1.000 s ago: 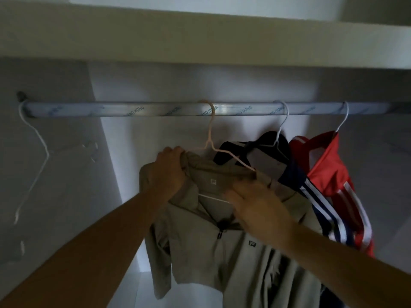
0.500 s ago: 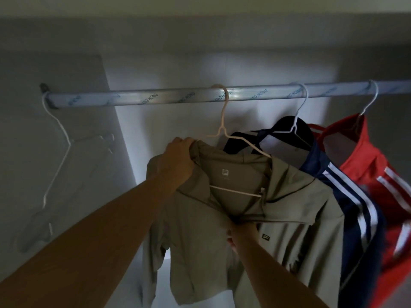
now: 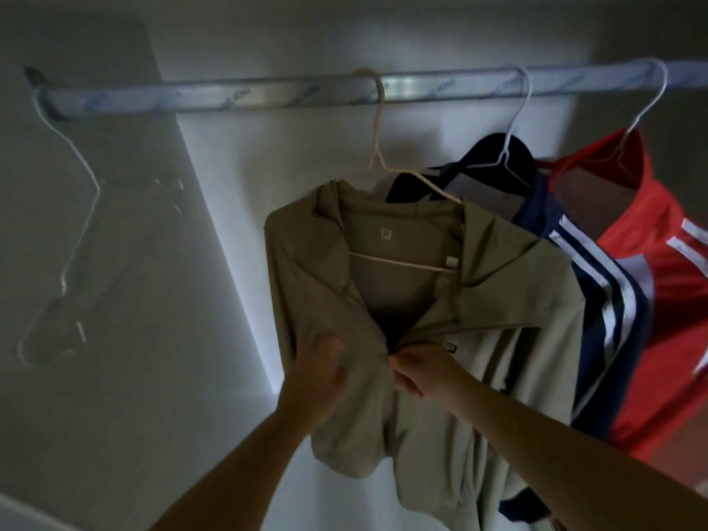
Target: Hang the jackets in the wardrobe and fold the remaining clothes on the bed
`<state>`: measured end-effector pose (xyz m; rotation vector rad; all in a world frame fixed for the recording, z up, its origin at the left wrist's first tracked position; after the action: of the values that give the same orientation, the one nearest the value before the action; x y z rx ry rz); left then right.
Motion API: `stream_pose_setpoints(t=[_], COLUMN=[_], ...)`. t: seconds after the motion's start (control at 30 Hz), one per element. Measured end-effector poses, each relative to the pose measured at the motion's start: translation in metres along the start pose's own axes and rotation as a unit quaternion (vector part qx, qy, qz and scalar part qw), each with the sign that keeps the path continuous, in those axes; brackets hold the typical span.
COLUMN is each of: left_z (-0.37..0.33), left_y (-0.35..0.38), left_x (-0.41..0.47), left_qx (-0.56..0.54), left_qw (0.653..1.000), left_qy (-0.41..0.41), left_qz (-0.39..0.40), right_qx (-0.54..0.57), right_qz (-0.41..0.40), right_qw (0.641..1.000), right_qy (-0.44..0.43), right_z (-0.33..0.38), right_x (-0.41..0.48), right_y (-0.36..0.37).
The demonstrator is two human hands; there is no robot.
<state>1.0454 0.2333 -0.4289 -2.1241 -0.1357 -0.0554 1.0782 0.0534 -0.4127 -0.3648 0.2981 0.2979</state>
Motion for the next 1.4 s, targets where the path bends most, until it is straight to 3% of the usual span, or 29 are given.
stream_pose_setpoints(t=[0.13,0.33,0.43,0.6,0.73,0.87,1.0,1.07,1.17,1.27,1.33,1.4], left_z=[-0.024,-0.044,-0.039,-0.019,-0.008,-0.014,-0.054,-0.061,-0.053,-0.045,-0.044,-0.05], left_y=[0.036,0.045,0.038,0.029,0.024,0.016,0.0,-0.007,-0.008,-0.005,-0.009,-0.023], left_x=[0.0,-0.002,-0.005,-0.009,-0.005,0.002,0.022,0.029,0.034,0.038,0.04,0.042], left_qx=[-0.025,-0.024,0.053,0.179,0.195,0.157,-0.055,-0.038,0.069,0.1,0.091,0.019], left_qw=[0.996,0.99,0.986,0.978,0.979,0.986,0.996,0.994,0.994,0.994,0.995,0.998], left_qy=[0.078,0.119,0.142,0.104,0.049,0.042,0.054,0.065,0.054,0.033,0.035,0.05], left_qz=[0.048,-0.076,-0.071,-0.015,0.034,0.047,-0.037,-0.077,-0.067,-0.037,-0.009,-0.018], right_qx=[0.008,0.045,0.111,0.192,0.227,0.19,0.182,0.183,0.182,0.161,0.107,-0.029], right_qz=[0.022,0.027,0.008,-0.003,-0.007,-0.003,0.009,-0.001,-0.02,0.0,0.02,-0.051], right_qw=[0.999,0.999,0.994,0.979,0.962,0.967,0.97,0.971,0.973,0.977,0.983,0.976], right_qy=[-0.027,-0.003,-0.014,-0.075,-0.153,-0.169,-0.16,-0.156,-0.142,-0.137,-0.145,-0.209], right_z=[0.012,0.035,0.044,0.074,0.107,0.122,0.124,0.127,0.128,0.122,0.118,0.111], right_x=[-0.013,-0.043,-0.055,-0.065,-0.071,-0.072,-0.07,-0.068,-0.066,-0.069,-0.072,-0.076], right_y=[-0.005,-0.017,-0.021,-0.021,-0.031,-0.036,-0.032,-0.035,-0.039,-0.033,-0.036,-0.054])
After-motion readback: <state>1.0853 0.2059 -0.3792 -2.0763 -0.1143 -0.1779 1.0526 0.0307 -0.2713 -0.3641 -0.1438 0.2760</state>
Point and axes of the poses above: each hand's wrist, its own x-axis towards the middle knuckle, its own y-axis out of the palm, z = x × y, the point moved 2 cm from there along x, towards the middle knuckle, and after that the axes turned 1 degree about z, right-handed, at the moved point
